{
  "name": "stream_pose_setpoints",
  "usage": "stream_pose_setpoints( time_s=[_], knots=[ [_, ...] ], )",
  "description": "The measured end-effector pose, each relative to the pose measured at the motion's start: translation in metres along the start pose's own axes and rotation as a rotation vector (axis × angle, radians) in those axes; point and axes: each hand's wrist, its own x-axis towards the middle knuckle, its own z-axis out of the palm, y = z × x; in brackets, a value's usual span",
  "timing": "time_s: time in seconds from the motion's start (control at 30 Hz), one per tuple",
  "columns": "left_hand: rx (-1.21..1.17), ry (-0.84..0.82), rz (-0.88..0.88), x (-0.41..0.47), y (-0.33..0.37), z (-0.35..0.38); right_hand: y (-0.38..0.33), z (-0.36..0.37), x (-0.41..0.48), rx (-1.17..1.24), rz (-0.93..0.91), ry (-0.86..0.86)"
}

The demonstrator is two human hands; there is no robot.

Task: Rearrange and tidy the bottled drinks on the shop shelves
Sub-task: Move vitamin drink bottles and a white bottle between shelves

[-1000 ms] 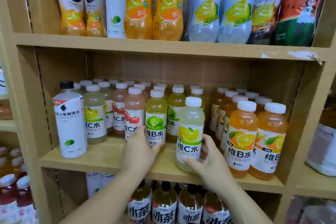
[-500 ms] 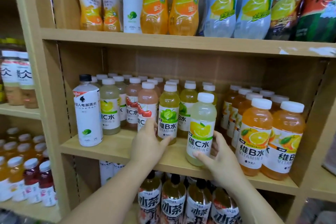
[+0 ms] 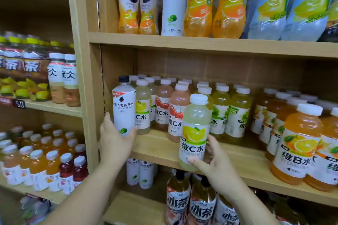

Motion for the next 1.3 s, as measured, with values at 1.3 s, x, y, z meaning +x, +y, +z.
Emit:
stream_pose_setpoints(
  time_s=[1.3],
  knots=[
    [-0.115,-0.223,0.136,0.038,-0.104,-0.138,-0.078,0.24,0.111,-0.081,0.06,0.207]
  ],
)
